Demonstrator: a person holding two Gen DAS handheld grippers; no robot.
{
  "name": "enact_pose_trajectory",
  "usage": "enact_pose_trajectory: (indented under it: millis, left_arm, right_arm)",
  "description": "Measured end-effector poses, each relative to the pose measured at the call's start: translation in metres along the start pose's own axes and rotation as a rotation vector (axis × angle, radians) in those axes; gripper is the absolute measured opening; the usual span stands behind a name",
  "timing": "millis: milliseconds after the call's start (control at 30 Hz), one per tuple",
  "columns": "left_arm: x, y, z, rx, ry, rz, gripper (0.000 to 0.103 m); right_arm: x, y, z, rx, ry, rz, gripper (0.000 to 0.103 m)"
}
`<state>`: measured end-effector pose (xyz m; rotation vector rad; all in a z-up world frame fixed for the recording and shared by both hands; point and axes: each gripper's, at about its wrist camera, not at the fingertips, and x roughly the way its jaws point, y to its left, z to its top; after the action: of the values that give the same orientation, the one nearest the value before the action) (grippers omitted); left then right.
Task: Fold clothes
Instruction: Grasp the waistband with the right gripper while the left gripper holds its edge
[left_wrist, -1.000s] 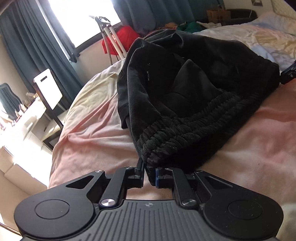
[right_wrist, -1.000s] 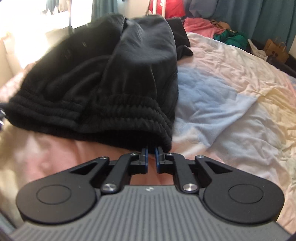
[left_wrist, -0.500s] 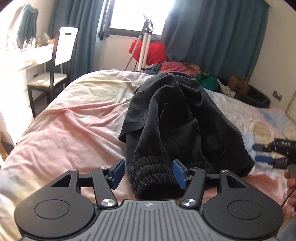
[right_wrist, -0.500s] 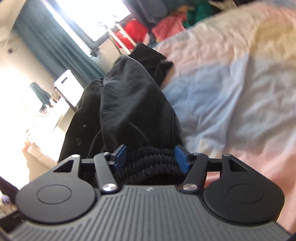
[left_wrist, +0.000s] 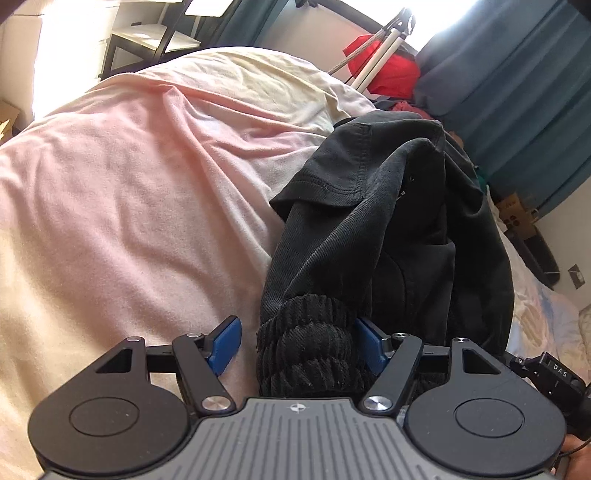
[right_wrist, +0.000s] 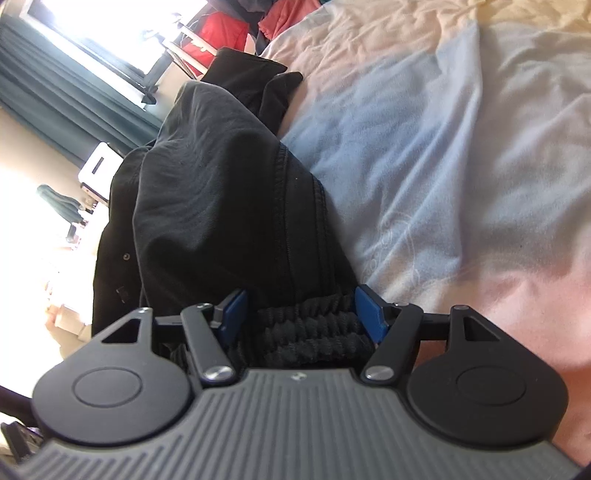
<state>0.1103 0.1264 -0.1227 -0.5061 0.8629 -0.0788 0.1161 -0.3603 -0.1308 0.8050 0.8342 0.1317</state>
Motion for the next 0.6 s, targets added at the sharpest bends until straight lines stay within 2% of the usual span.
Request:
enact_pose_trajectory:
  millis: [67,200,267,300,467,567,600]
  left_arm:
    - [0.000,-0.002,-0.002,0.017,0.000,0.013,0.068]
    - [-0.002,-0.007,-0.005,0.043,-0.001,0.024,0.067]
    - [-0.003,-0.006,-0.005,0.033,0.002,0.001,0.058]
    - [-0.004,-0.005,-0.005,0.020,0.004,-0.014,0.054]
    - [-0.003,-0.002,-0.004,-0.016,0.012,-0.039,0.054]
    - [0.001,0.004,-0.002,-0.067,0.042,-0.077,0.056]
    - [0.003,0.006,-0.002,-0.084,0.049,-0.091,0.060]
  right_arm:
    - [-0.005,-0.002,0.000,0.013,0.008,0.012,0.067]
    - [-0.011,0.011,-0.010,-0.120,0.050,-0.039,0.067]
    - [-0.013,0.014,-0.018,-0.144,0.081,-0.051,0.067]
    - [-0.016,0.013,-0.020,-0.134,0.080,-0.044,0.067]
    - [-0.025,-0.004,-0.011,0.017,-0.019,0.005,0.067]
    - [-0.014,-0.009,-0.005,0.057,-0.033,0.006,0.067]
    - [-0.008,-0.007,-0.004,0.052,-0.019,0.021,0.067]
